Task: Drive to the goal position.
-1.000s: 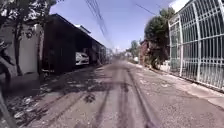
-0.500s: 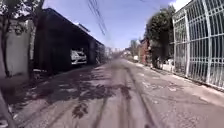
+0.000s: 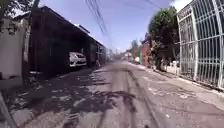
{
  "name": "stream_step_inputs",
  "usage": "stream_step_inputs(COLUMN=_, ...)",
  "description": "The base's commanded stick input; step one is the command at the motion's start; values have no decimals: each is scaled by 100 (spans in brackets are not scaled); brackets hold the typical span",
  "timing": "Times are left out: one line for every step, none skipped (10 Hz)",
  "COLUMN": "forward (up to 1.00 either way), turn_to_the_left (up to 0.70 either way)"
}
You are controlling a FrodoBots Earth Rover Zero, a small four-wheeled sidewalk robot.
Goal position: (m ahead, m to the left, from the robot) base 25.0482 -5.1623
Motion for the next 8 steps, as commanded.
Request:
stream_step_inputs(forward=100, turn_to_the_left=0)
stream_step_inputs(forward=100, turn_to_the_left=-15)
stream_step_inputs(forward=100, turn_to_the_left=-34)
stream_step_inputs(forward=100, turn_to_the_left=-28)
stream_step_inputs(forward=100, turn_to_the_left=-12)
stream_step_inputs(forward=100, turn_to_the_left=0)
stream_step_inputs(forward=100, turn_to_the_left=0)
stream_step_inputs(forward=100, turn_to_the_left=0)
